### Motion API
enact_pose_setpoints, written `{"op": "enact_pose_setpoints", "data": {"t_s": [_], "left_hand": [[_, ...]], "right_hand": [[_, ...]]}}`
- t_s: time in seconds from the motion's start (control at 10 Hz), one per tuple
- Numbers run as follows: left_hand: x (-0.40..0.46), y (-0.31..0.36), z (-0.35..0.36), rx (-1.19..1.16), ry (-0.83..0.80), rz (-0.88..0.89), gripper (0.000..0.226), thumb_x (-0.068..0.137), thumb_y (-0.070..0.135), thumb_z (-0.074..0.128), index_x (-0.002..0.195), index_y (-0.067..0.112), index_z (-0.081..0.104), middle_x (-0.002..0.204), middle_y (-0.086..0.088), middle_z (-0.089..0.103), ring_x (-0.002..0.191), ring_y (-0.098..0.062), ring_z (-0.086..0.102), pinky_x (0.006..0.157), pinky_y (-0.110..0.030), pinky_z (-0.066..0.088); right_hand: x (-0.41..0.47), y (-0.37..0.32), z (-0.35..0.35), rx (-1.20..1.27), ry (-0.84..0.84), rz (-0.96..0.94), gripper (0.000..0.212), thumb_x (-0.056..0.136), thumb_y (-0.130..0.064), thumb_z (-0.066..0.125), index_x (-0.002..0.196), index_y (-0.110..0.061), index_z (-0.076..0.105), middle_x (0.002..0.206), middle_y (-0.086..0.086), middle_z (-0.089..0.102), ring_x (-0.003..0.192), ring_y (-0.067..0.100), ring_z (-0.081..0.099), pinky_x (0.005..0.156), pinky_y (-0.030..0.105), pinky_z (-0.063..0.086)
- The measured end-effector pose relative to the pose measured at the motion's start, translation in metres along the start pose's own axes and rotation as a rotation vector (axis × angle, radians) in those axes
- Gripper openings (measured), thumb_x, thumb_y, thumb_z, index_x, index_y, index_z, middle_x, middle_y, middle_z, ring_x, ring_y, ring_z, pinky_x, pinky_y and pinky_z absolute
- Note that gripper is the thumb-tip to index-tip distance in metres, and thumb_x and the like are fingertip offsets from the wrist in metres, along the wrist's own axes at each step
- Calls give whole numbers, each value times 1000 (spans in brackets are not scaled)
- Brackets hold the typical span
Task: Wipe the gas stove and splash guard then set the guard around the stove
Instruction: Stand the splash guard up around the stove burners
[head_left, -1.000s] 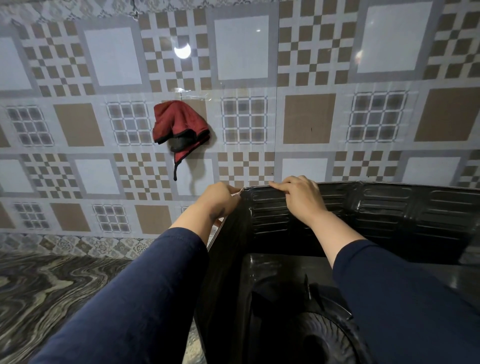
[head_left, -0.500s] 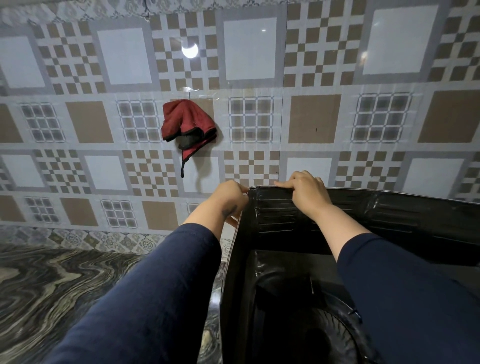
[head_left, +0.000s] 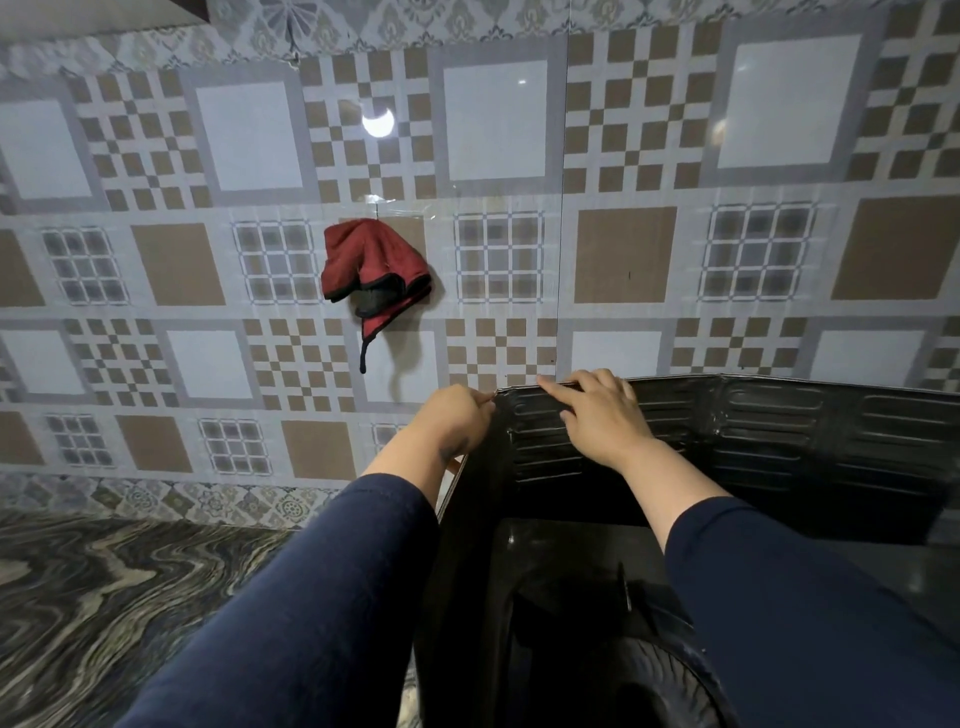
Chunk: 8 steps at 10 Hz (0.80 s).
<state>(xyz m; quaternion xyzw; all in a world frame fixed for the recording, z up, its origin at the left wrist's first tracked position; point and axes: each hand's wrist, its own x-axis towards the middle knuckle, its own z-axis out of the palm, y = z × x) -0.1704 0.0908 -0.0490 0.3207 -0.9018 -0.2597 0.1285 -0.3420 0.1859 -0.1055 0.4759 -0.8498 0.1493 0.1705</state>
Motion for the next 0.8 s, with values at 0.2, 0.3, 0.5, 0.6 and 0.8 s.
{"op": "enact_pose_setpoints", "data": {"t_s": [0.2, 0.3, 0.5, 0.6, 0.8], "left_hand": [[1, -2, -1, -50, -3, -4, 40, 101, 31, 37, 137, 17, 48, 116, -8, 59, 92, -24, 59, 55, -26, 53], [2, -4, -4, -27, 3, -10, 45, 99, 37, 40, 139, 17, 46, 135, -10, 54, 116, -29, 55, 83, -37, 54], [-7, 0, -11, 57, -18, 27, 52, 97, 39, 43, 144, 18, 37, 150, -8, 39, 137, -27, 38, 113, -40, 31], [-32, 8, -13, 151, 33, 142, 51, 96, 38, 43, 144, 22, 38, 152, -6, 36, 138, -26, 35, 114, -40, 30], [-161, -9, 20, 117, 423, 727, 37, 90, 32, 49, 126, 35, 56, 140, 8, 49, 140, -16, 31, 111, -42, 31]], "right_hand": [[-1, 0, -1, 45, -16, 3, 58, 96, -23, 46, 147, -41, 22, 151, 3, 32, 142, 23, 18, 118, 49, 9], [-6, -2, -8, 70, -17, 10, 61, 96, -21, 47, 147, -41, 20, 156, 4, 25, 145, 23, 12, 118, 47, 3], [-29, -13, -41, 143, 28, -27, 56, 95, -21, 49, 145, -39, 30, 156, 3, 25, 144, 21, 14, 118, 47, 11], [-63, -20, -61, 193, -12, -38, 50, 94, -23, 51, 141, -38, 39, 153, -1, 31, 142, 18, 20, 116, 46, 19], [-207, -34, -98, 285, -191, -76, 43, 90, -25, 57, 131, -38, 52, 133, -16, 49, 126, 5, 40, 109, 28, 31]]}}
